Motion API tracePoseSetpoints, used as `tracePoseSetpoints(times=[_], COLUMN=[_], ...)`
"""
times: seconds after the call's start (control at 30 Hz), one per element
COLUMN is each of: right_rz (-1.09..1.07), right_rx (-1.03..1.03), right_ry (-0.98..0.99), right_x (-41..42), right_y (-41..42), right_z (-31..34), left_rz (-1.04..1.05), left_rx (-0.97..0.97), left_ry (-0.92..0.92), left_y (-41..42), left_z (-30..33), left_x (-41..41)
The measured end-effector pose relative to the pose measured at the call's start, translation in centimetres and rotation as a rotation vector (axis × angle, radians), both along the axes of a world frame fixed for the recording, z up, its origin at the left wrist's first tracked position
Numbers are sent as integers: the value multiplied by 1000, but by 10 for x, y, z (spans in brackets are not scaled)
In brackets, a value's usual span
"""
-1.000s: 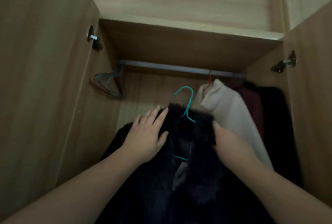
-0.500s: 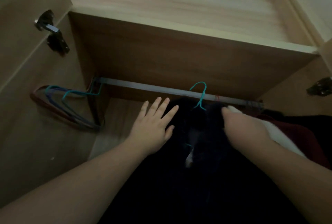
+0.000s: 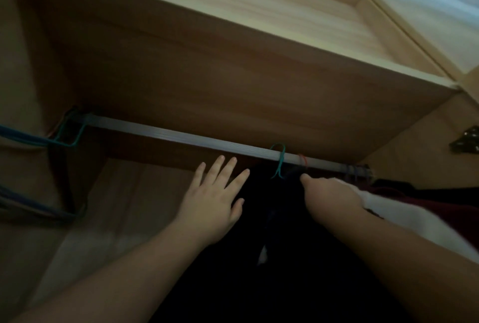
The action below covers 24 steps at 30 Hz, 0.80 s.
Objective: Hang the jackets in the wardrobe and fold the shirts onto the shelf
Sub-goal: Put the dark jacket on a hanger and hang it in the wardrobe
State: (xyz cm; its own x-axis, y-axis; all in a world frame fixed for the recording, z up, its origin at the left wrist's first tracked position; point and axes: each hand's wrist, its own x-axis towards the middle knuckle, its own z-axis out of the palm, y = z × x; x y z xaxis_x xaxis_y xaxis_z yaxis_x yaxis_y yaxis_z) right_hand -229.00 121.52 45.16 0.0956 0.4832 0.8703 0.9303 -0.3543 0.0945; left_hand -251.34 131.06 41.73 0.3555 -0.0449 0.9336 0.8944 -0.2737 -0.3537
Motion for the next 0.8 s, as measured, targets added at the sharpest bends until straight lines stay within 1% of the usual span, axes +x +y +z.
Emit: tracePoseSetpoints(times=[0.17,0.27,0.33,0.4,0.47,0.6,0.8], right_rz=[71,21,-13,-6,22,120,109], right_rx=[-71,-109,-79,7,56,91,51], right_ry=[-20,2,-17,-74,-109,-183,-276], right_x=[-6,-11,-8,-4,0,7,10], right_y=[9,5,6,8,8,-11,-73], right_z=[-15,-13,-13,-20,-30,-52,-116], left_rz=[-54,-26,-4,2,16,50,52], left_rx=[-49,-70,-81,-86,-91,-119,-166], left_ry=[2,12,-16,-34,-37,1,0], left_y=[15,17,10,0,-13,-54,-136], left_z=[-33,-49,-54,-63,-78,-105,-123], left_x=[12,17,17,15,10,-1,-8])
